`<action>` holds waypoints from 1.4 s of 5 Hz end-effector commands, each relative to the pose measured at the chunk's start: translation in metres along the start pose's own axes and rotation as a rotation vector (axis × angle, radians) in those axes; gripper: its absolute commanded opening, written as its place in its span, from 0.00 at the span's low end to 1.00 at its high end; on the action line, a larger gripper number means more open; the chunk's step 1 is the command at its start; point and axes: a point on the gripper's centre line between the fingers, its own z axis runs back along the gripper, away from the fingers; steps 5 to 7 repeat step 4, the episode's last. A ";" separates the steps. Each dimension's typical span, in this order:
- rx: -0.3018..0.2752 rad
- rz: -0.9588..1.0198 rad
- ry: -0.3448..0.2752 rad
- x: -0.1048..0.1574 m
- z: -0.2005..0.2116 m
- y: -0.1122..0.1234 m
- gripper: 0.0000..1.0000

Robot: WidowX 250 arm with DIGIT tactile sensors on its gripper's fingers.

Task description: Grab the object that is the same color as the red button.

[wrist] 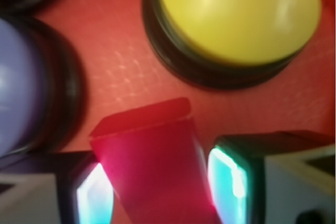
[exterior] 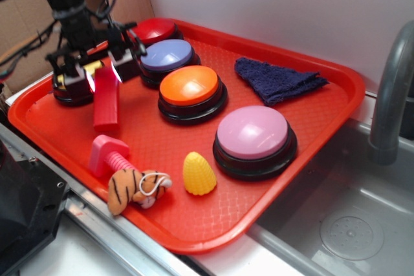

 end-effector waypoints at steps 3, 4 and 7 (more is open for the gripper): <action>0.091 -0.857 0.129 -0.036 0.086 -0.001 0.00; 0.154 -0.910 0.122 -0.037 0.090 0.005 0.00; 0.154 -0.910 0.122 -0.037 0.090 0.005 0.00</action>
